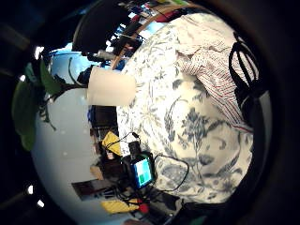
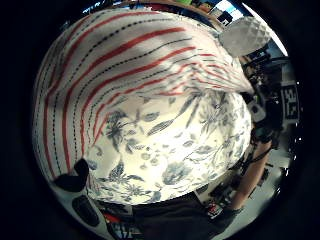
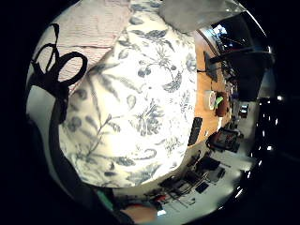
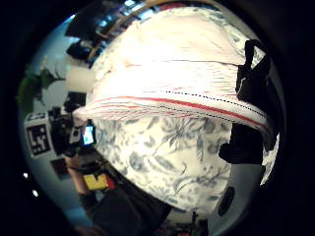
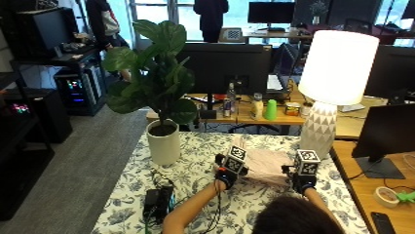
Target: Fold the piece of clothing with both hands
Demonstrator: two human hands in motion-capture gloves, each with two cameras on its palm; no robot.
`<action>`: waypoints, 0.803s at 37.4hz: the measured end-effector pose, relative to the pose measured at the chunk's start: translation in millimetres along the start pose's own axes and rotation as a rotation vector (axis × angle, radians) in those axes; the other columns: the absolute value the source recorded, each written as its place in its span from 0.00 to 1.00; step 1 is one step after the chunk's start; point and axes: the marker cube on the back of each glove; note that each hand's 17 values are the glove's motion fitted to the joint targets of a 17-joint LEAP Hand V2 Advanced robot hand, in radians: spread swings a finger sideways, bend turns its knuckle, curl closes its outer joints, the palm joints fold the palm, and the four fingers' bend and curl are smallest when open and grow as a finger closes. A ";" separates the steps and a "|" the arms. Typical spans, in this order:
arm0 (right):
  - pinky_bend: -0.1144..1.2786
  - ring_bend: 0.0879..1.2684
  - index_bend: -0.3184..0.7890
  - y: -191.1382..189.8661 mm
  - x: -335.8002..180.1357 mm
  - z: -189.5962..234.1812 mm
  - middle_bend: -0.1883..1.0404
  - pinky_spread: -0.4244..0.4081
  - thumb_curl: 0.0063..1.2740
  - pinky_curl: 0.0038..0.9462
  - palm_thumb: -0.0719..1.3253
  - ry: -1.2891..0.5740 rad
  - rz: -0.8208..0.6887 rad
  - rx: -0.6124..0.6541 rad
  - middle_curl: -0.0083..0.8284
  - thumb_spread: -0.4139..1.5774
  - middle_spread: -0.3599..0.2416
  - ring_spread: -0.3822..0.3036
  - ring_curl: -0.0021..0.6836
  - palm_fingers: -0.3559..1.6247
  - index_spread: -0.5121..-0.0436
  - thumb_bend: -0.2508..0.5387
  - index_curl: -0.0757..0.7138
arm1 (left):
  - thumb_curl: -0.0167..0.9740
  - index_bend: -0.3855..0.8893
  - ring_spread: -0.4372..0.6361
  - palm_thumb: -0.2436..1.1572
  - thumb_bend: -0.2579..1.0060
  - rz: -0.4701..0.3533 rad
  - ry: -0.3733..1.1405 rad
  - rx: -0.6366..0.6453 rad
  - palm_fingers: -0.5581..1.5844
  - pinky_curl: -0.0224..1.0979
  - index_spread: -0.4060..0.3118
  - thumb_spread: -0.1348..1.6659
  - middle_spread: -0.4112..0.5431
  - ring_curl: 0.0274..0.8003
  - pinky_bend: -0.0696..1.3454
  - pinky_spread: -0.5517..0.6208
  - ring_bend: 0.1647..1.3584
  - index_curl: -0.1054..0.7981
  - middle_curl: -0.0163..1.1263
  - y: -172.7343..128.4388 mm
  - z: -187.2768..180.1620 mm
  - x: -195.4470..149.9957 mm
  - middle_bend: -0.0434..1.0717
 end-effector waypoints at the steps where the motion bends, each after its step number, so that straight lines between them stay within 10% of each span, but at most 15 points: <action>1: 0.51 0.46 0.41 3.9 0.0 0.5 0.45 0.28 0.31 0.42 0.76 0.012 -0.023 -0.009 0.53 0.74 0.35 0.32 0.60 0.82 0.51 0.52 0.47 | 0.20 0.41 0.10 0.48 0.39 0.020 0.004 -0.039 0.79 0.40 0.24 0.95 0.12 0.53 0.39 0.16 0.43 0.56 0.48 13.1 0.2 -1.9 0.43; 14: 0.51 0.49 0.43 103.3 -45.5 -69.8 0.48 0.17 0.41 0.44 0.76 0.062 -0.299 -0.067 0.57 0.55 0.30 0.27 0.65 0.83 0.56 0.34 0.52 | 0.16 0.40 0.09 0.44 0.41 0.257 0.010 -0.205 0.79 0.43 0.26 0.97 0.11 0.57 0.42 0.16 0.43 0.56 0.52 158.5 -52.1 -30.5 0.42; 21: 0.50 0.48 0.43 49.6 -45.4 -115.7 0.49 0.15 0.45 0.44 0.78 0.133 -0.177 -0.031 0.57 0.48 0.30 0.25 0.65 0.83 0.57 0.30 0.54 | 0.15 0.40 0.09 0.43 0.42 0.134 -0.056 -0.145 0.79 0.44 0.25 0.97 0.11 0.59 0.44 0.15 0.45 0.55 0.54 98.9 -80.1 -47.6 0.42; 30: 0.50 0.48 0.42 -24.7 -51.9 -76.9 0.48 0.15 0.49 0.44 0.77 0.269 0.050 -0.182 0.57 0.44 0.30 0.26 0.65 0.82 0.56 0.28 0.56 | 0.14 0.41 0.09 0.41 0.44 -0.021 -0.184 -0.193 0.79 0.44 0.25 0.97 0.11 0.61 0.42 0.16 0.46 0.56 0.56 11.9 -63.6 -40.3 0.41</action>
